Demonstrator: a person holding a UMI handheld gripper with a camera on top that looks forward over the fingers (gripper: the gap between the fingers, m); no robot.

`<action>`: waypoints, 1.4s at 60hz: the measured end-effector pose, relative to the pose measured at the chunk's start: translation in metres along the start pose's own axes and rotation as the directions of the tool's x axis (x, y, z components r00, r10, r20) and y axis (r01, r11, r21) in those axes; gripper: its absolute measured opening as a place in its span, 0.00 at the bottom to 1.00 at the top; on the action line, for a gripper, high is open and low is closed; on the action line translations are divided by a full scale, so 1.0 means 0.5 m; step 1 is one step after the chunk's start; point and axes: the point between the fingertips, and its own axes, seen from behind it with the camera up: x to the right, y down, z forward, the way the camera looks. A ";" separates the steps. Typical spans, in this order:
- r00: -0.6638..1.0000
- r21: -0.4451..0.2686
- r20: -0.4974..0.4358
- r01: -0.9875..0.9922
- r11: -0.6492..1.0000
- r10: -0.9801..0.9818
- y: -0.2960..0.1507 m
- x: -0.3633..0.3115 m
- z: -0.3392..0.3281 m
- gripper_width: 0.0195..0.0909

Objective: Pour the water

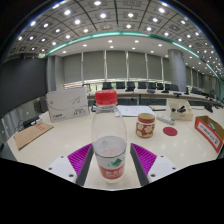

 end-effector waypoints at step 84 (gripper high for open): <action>-0.453 -0.343 0.280 -0.871 -0.353 0.846 -0.391 0.027 0.355 0.18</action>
